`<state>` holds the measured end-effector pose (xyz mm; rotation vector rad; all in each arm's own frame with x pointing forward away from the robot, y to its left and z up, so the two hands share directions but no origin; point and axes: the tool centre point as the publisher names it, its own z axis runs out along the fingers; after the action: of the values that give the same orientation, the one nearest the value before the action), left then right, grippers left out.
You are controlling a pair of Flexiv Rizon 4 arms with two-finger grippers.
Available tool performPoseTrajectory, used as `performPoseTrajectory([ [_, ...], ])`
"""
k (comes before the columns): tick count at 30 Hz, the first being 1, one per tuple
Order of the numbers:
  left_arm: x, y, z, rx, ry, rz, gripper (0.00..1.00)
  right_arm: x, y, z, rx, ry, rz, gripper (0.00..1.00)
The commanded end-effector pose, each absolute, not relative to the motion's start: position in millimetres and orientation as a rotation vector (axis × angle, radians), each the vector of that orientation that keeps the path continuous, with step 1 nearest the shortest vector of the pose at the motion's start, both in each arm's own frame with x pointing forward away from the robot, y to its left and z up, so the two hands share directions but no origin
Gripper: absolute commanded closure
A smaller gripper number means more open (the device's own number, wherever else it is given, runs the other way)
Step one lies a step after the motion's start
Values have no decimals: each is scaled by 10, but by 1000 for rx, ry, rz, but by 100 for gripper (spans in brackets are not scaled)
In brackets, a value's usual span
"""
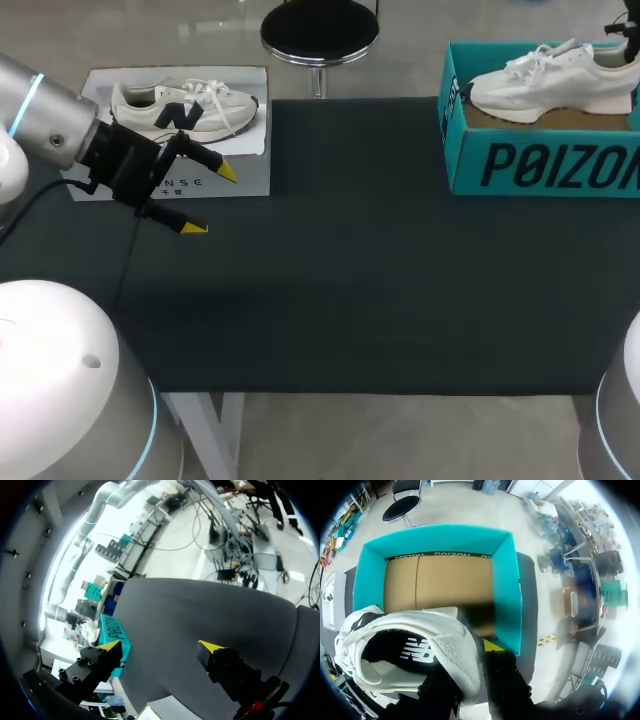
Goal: Take the shoe out of the shoebox, open the shoe tongue, remove and reinsert the insole, then place the shoe into the shoebox
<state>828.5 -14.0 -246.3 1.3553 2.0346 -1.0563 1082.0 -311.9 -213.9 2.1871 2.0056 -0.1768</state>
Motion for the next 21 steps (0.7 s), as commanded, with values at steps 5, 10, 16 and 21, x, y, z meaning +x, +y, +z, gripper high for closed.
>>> performPoseTrajectory([
  [5, 8288, -145, -2462, 1358, 2037, -1053, 0, 11080, -3244, -2287, 2245, 1957, -213, 100],
  [10, 8288, -145, -2462, 1358, 2037, -1053, 0, 11145, -3357, -2419, 2298, 1920, -206, 100],
  [16, 8288, -145, -2462, 1358, 2037, -1053, 0, 11183, -3442, -2554, 2328, 1891, -207, 100],
  [21, 8288, -145, -2462, 1358, 2037, -1053, 0, 11183, -3430, -2692, 2307, 1890, -236, 100],
])
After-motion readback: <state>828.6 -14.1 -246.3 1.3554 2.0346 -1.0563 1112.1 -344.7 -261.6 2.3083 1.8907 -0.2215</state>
